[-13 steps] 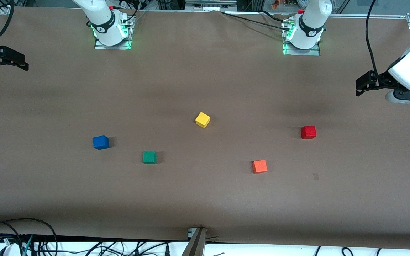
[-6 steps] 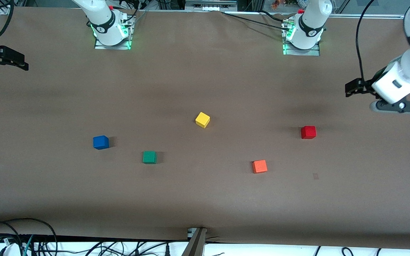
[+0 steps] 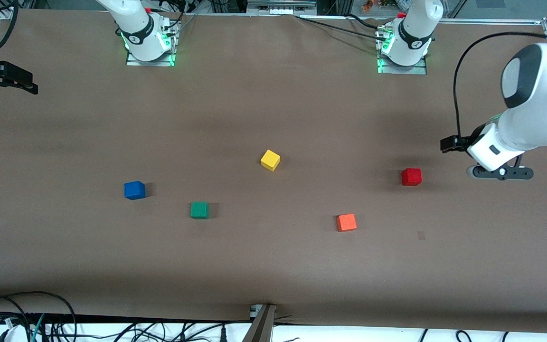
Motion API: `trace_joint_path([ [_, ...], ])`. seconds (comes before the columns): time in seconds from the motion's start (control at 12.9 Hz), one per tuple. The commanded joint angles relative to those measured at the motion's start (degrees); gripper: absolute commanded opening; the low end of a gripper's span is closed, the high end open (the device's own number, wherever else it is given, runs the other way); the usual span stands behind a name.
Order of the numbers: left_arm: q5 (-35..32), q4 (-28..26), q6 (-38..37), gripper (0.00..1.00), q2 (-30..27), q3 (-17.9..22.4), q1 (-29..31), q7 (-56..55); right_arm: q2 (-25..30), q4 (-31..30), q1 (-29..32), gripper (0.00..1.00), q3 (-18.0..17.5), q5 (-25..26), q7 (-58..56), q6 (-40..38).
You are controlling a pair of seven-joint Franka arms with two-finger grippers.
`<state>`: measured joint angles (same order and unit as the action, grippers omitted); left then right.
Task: Pass red block to right arm, stack on blue
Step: 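Move the left gripper down over the red cube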
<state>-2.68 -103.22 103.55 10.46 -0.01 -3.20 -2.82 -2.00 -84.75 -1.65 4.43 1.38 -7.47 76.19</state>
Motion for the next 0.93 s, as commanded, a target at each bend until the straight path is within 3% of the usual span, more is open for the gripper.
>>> trace_joint_path([
  [0.0,0.57,-8.9,11.54,1.0,-0.88,0.18,-0.49,-1.66,0.07,-0.06,0.24,1.0,0.14,-1.03,0.44,0.28],
  [0.39,0.57,-18.94,28.26,1.0,2.45,0.1,-1.01,-1.58,0.07,-0.06,0.24,1.0,0.14,-1.03,0.44,0.28],
  [0.85,0.49,-19.39,35.57,1.0,9.04,0.1,-1.37,-1.05,0.15,-0.06,0.42,1.0,0.66,-1.03,0.35,0.28],
])
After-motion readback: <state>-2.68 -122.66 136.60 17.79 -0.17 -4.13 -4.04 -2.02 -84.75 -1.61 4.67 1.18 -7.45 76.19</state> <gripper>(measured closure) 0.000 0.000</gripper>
